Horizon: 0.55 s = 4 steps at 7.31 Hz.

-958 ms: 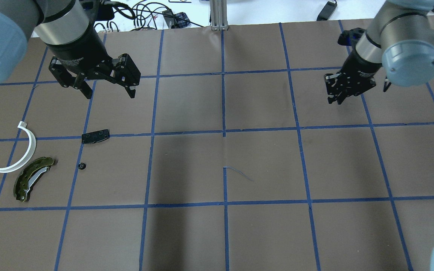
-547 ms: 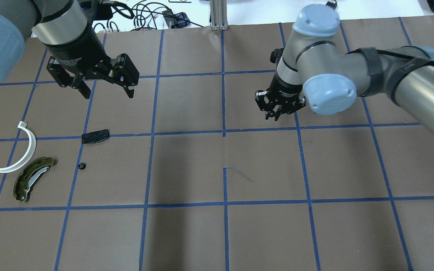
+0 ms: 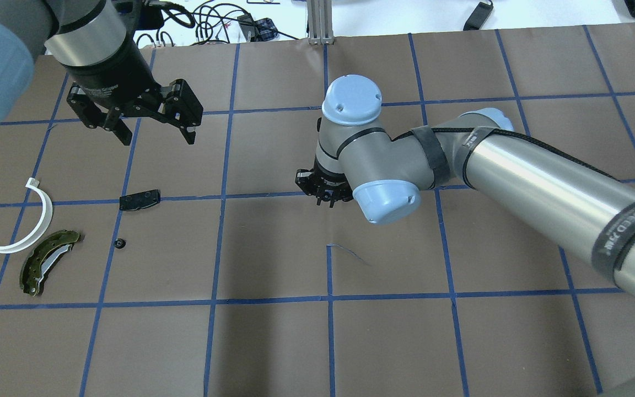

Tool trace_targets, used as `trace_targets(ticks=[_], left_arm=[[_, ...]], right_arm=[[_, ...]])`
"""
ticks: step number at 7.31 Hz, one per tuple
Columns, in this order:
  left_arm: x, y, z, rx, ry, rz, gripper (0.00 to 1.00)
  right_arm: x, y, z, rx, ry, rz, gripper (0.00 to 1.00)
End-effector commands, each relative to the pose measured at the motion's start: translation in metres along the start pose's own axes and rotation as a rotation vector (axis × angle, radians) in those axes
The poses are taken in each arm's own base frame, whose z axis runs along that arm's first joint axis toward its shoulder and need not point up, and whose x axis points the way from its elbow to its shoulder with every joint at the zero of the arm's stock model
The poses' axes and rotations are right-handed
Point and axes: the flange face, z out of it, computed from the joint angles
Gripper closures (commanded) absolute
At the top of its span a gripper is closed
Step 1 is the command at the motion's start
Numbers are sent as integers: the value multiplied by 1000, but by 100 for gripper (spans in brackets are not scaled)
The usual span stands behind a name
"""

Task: Place bearing gear from tray to pile

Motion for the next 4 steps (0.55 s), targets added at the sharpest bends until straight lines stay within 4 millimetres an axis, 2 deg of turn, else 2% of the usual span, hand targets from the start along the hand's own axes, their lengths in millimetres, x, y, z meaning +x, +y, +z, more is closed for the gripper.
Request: trace_targets(ticks=[1,3,4], left_arm=[[0,1,-1,-1,-2,0,0],[-1,3,-3,-1,6,-6,0],[-3,3,-4,2,9,-11,0]], right_arm=[[-26,28,23,-22,8,-23,97],[-20,48,46,-58,33,-23,94],[-18,52,47,-60,35,-24,75]])
